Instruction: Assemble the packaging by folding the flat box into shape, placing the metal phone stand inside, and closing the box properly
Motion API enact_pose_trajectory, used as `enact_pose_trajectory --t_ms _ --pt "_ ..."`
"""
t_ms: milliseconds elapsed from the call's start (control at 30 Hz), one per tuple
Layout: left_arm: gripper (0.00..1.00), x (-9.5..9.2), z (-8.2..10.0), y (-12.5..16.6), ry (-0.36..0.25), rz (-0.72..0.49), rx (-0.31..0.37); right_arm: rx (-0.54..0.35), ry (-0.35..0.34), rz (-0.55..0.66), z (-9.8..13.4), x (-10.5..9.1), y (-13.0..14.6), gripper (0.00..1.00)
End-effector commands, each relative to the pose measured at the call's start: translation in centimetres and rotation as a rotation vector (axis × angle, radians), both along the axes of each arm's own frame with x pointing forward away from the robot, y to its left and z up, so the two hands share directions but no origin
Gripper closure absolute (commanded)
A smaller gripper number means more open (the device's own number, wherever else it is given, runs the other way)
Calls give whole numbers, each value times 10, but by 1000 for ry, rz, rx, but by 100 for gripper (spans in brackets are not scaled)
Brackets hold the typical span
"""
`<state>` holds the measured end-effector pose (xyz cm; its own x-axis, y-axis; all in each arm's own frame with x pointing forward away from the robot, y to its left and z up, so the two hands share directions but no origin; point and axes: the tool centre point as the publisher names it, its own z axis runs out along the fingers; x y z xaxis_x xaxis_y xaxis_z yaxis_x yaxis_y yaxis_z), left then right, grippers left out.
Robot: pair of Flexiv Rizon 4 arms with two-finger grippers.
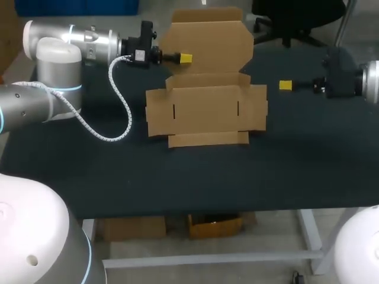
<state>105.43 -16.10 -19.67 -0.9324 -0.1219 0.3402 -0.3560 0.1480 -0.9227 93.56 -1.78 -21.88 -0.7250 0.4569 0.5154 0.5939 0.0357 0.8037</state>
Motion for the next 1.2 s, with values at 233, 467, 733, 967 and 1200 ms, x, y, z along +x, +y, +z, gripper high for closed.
enact_pose_trajectory --t_ms 233,467,733,967,1200 --pt "100 1 0 0 1 -4 -1 -135 -109 -139 3 -58 -28 100" --pt "100 -1 3 -4 -42 -4 5 -198 -132 -159 -14 -81 -32 100" --pt "100 -8 9 -11 -120 -17 2 -258 -134 -177 -22 -103 -34 100" --pt "100 -17 12 -15 -173 -58 -4 -257 -130 -174 -27 -113 -33 100" --pt "100 -22 13 -16 -223 -68 -20 -252 -130 -163 -31 -119 -32 100"
